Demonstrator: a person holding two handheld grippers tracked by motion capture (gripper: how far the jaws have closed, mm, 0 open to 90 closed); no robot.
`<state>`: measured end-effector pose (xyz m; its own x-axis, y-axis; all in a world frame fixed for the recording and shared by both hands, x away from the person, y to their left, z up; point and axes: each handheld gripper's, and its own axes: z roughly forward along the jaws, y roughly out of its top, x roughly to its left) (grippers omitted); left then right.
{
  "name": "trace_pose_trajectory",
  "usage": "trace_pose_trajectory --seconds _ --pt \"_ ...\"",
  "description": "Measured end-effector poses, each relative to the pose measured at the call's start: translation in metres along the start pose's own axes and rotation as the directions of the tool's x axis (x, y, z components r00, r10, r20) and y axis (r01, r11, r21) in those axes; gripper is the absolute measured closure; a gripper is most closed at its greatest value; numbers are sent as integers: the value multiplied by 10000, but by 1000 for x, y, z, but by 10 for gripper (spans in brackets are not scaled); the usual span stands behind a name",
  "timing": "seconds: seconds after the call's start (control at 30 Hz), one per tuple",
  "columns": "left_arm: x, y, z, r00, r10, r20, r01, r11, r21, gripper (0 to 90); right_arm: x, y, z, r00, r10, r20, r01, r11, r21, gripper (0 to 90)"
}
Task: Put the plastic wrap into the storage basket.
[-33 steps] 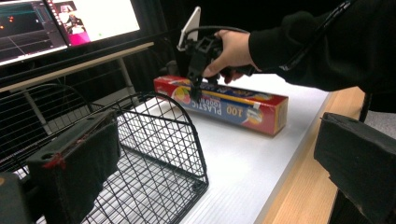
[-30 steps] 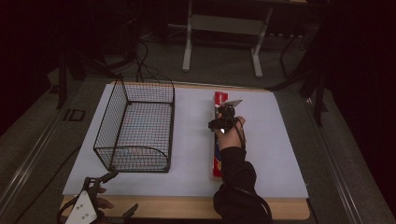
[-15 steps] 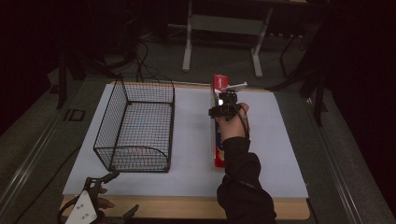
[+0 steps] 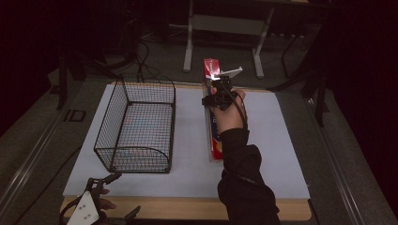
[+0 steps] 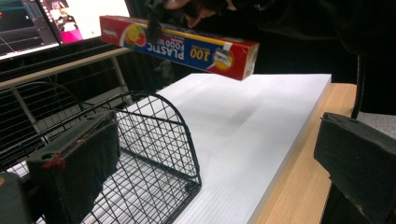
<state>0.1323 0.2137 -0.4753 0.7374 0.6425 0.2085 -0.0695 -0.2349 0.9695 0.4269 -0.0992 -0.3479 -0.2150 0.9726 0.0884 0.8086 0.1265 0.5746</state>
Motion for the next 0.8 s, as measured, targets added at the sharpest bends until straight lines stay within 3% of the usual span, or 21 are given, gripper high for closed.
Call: trace_pose_trajectory --seconds 0.27,0.47,0.6,0.63,0.67,0.77,0.8 --pt "0 0 0 10000 7 32 -7 10000 -25 9 30 9 -11 9973 -615 -402 596 9971 -467 394" --pt "1 -1 -1 9999 0 126 0 10000 -38 9 59 16 -20 9865 -1339 -942 1262 9885 -834 395" --pt "1 -1 -1 9999 -7 148 8 10000 -41 9 74 19 -25 9708 -1958 -1386 1794 9761 -1229 395" --pt "1 -1 -1 9999 1 141 -1 10000 -48 9 74 19 -25 9708 -1958 -1386 1794 9761 -1229 395" --pt "1 -1 -2 9999 -13 135 14 10000 -59 9 81 21 -27 9639 -2186 -1519 1988 9707 -1350 395" --pt "2 -1 -2 9999 -34 155 35 10000 -74 9 89 22 -28 9595 -2350 -1553 2135 9664 -1432 395" --pt "1 -1 -1 9998 -29 210 31 10000 -88 9 96 24 -30 9524 -2533 -1695 2290 9618 -1502 395"
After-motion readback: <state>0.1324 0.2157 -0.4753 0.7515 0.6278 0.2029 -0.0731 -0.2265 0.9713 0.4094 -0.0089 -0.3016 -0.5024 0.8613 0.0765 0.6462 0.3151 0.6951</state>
